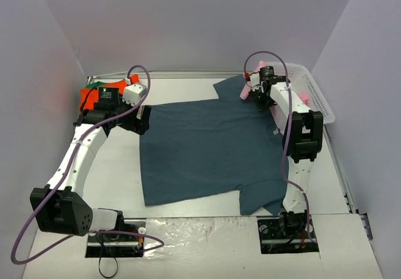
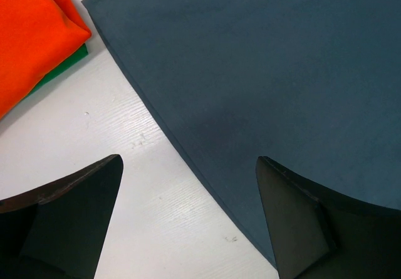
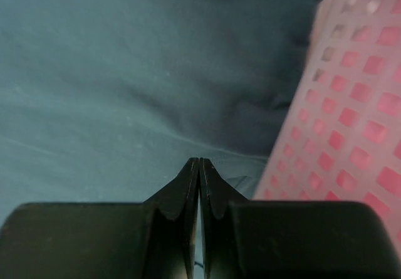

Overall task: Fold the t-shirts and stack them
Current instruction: Flatten out the tshirt

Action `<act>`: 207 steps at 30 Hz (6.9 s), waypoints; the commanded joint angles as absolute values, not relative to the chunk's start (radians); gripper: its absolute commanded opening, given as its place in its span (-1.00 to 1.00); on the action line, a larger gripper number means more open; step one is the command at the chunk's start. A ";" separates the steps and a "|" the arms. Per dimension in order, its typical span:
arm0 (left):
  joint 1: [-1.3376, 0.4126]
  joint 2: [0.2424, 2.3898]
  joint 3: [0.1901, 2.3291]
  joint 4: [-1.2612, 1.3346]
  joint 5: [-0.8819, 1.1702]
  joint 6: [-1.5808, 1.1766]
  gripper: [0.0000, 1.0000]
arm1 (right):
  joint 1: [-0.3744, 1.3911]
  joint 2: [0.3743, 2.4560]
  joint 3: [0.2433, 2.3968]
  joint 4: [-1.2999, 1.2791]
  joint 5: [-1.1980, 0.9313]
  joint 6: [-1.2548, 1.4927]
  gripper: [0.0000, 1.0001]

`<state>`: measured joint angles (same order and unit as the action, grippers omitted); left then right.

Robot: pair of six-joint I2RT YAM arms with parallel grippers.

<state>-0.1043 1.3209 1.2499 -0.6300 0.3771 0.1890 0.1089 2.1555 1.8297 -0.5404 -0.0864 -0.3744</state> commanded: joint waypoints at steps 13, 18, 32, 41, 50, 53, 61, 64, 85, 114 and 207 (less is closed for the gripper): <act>-0.121 1.204 1.192 -0.618 0.351 0.210 0.75 | 0.032 2.367 2.040 -0.534 0.044 -0.385 -1.00; -0.121 1.171 1.172 -0.611 0.342 0.210 0.82 | 0.011 2.424 2.149 -0.537 0.067 -0.379 -1.00; -0.107 1.137 1.134 -0.592 0.327 0.209 0.89 | 0.005 2.514 2.327 -0.543 0.094 -0.385 -0.76; -0.089 1.111 1.117 -0.586 0.337 0.206 0.89 | 0.005 2.505 2.313 -0.543 0.068 -0.377 0.50; -0.077 1.095 1.109 -0.583 0.356 0.199 0.89 | 0.005 2.385 2.200 -0.549 -0.083 -0.334 0.46; -0.077 1.094 1.114 -0.586 0.359 0.198 0.89 | 0.005 2.347 2.157 -0.557 -0.115 -0.327 0.46; -0.068 1.074 1.114 -0.589 0.367 0.193 0.89 | 0.005 2.313 2.118 -0.584 -0.179 -0.333 0.46; -0.063 1.066 1.111 -0.588 0.373 0.193 0.89 | 0.006 2.316 2.137 -0.615 -0.228 -0.334 0.43; -0.049 1.037 1.101 -0.588 0.388 0.189 0.89 | 0.005 2.355 2.275 -0.802 -0.471 -0.347 0.50; -0.136 1.308 1.209 -0.597 0.440 0.167 -0.95 | 0.064 2.017 1.744 -0.784 -0.358 -0.439 -1.00; -0.161 2.632 2.591 -0.881 0.029 0.049 -0.95 | 0.181 2.652 2.345 -0.775 -0.092 -0.394 -1.00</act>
